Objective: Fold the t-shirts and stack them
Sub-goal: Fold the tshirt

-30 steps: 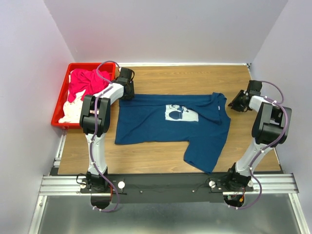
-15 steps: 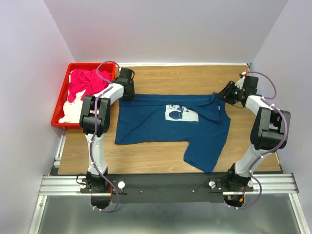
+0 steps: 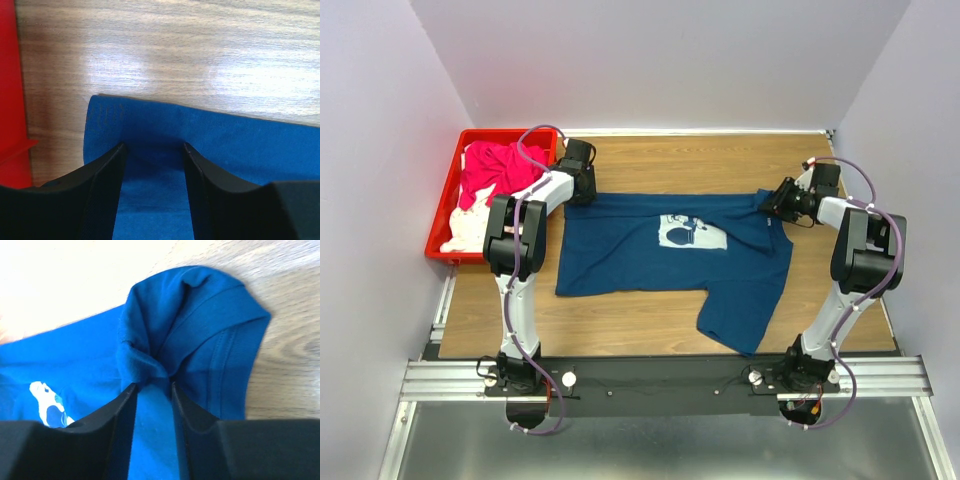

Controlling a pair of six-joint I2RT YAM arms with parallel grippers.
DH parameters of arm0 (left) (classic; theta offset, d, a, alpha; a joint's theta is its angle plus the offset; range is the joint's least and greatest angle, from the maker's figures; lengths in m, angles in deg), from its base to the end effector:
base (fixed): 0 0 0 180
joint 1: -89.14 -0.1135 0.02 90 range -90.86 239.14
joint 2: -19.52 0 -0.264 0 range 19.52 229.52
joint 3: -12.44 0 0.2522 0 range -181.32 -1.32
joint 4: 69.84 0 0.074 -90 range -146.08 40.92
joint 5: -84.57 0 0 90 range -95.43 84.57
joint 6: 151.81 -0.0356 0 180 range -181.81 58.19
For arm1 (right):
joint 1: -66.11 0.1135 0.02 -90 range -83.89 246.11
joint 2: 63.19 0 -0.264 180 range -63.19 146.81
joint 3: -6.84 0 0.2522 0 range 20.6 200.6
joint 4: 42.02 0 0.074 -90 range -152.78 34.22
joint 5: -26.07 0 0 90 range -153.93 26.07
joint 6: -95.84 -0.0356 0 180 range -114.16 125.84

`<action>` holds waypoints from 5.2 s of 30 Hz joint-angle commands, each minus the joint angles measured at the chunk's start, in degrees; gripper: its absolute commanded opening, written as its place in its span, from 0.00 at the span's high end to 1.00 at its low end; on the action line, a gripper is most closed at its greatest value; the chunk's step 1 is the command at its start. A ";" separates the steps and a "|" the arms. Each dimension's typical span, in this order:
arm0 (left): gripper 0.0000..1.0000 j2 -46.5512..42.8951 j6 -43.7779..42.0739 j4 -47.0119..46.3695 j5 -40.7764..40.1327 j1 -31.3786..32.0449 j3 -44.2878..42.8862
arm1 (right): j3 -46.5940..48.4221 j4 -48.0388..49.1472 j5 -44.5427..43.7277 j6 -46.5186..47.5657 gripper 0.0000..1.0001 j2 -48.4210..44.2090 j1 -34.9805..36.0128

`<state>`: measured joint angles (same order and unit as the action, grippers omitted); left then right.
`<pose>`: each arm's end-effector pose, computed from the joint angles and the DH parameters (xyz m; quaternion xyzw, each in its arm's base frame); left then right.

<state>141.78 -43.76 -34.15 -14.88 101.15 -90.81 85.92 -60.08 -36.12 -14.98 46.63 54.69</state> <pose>0.4535 -0.0905 0.1655 -0.0750 0.9471 -0.0026 0.3122 0.3912 -0.0621 0.1536 0.1711 0.8964 0.2522 0.3220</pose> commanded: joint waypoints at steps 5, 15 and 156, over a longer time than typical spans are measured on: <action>0.42 1.05 -0.11 2.32 -0.04 -0.23 1.78 | 0.59 1.40 -3.56 3.06 0.55 -0.84 0.08; 0.42 1.14 -0.29 2.41 -0.21 -0.32 1.78 | 2.10 3.41 3.83 3.85 0.68 3.12 -0.01; 0.36 0.70 -1.17 2.68 -3.29 -0.41 2.22 | 5.95 -0.63 -10.59 -6.43 0.88 4.52 -1.15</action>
<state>141.52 -44.01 -35.00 -15.76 101.35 -90.22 88.60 -62.40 -49.87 -24.05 48.79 53.88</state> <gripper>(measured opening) 0.643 0.093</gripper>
